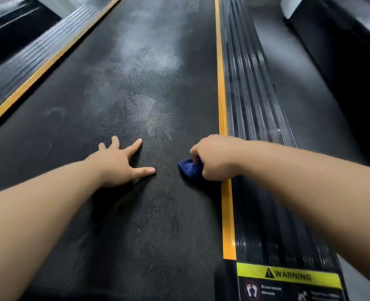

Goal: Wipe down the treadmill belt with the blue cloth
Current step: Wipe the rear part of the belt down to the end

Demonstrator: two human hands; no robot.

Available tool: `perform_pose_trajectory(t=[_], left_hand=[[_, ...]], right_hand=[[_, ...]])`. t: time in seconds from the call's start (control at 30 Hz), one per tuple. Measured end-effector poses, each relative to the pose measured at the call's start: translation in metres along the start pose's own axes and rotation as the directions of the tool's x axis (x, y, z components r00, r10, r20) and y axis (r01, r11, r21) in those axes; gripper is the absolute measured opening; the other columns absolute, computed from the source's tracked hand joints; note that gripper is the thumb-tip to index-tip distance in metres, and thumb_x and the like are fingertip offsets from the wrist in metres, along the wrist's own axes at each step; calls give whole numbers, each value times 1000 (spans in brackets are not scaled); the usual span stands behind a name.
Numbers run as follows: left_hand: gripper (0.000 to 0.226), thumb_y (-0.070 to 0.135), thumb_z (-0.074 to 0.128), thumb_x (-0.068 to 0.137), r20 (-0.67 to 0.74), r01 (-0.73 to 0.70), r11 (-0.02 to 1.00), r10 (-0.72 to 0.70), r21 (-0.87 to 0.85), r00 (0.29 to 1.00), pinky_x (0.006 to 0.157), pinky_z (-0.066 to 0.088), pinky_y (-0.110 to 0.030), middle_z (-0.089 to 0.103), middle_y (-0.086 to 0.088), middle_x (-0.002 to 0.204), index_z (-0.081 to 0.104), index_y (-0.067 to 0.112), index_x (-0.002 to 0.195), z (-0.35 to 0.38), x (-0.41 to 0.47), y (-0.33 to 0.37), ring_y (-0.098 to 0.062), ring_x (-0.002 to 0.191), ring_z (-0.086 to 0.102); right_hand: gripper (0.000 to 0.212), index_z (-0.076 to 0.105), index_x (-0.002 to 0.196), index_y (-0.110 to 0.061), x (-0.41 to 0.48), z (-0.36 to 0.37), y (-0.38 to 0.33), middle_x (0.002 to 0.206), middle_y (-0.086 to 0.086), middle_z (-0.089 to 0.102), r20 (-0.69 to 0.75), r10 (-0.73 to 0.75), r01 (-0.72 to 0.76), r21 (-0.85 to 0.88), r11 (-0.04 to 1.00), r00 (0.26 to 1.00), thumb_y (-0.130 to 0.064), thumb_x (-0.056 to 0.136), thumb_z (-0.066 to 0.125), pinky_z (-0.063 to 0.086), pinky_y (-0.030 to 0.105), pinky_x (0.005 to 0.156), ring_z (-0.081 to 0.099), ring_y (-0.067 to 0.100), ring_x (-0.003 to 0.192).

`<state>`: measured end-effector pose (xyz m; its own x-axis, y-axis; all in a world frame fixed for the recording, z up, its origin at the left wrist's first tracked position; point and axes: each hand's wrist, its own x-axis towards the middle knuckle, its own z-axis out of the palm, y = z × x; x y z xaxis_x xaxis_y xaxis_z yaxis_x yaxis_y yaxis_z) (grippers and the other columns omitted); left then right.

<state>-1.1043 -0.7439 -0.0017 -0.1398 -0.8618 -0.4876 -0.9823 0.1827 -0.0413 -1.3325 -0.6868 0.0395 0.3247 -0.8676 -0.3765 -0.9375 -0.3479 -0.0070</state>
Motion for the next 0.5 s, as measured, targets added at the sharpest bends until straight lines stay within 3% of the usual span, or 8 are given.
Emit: perform_pose_trajectory(t=[0.07,0.13,0.23,0.33,0.4,0.5], left_hand=[[113,96,27,43,7,0,1000,0,-3,1000,114,19,-54,-10,-8,159,-10,55,142,-1,0,-1,-41,144,2],[114,97,28,42,20,2,1000,-2,-4,1000,114,20,-55,-10,-8,159,-10,56,142,-2,0,-1,-41,144,4],[112,96,28,44,5,-2,1000,2,16,1000,113,23,-53,-8,-6,159,-9,57,142,-1,2,-2,-38,145,6],[108,96,26,46,-12,0,1000,1,30,1000,110,27,-53,-8,-4,160,-9,57,141,-1,0,-2,-36,145,8],[109,97,25,46,-12,-4,999,4,40,1000,112,26,-53,-8,-5,160,-9,57,141,0,0,-3,-37,145,7],[109,96,26,46,-15,-12,999,13,32,1000,113,21,-53,-8,-6,160,-9,56,142,0,1,-3,-38,145,6]], right_hand=[[30,54,115,-18,6,6,6,116,9,52,-110,81,-73,75,994,991,-19,85,52,43,32,77,51,30,110],[33,49,118,-18,24,9,19,120,11,46,-248,278,-237,184,954,928,-18,86,55,45,41,82,47,33,113],[38,46,123,-15,51,10,26,124,13,44,-272,454,-366,319,874,848,-18,87,57,43,40,85,45,35,117],[30,52,117,-14,43,16,12,120,15,52,-278,373,-276,332,902,885,-19,88,50,37,32,76,51,35,112],[23,58,106,-17,19,22,-1,109,12,60,-289,238,-149,300,942,927,-20,84,51,33,27,71,54,33,104],[21,59,100,-20,-8,27,-20,101,8,60,-215,67,-8,266,964,974,-20,80,53,43,30,73,56,30,98]])
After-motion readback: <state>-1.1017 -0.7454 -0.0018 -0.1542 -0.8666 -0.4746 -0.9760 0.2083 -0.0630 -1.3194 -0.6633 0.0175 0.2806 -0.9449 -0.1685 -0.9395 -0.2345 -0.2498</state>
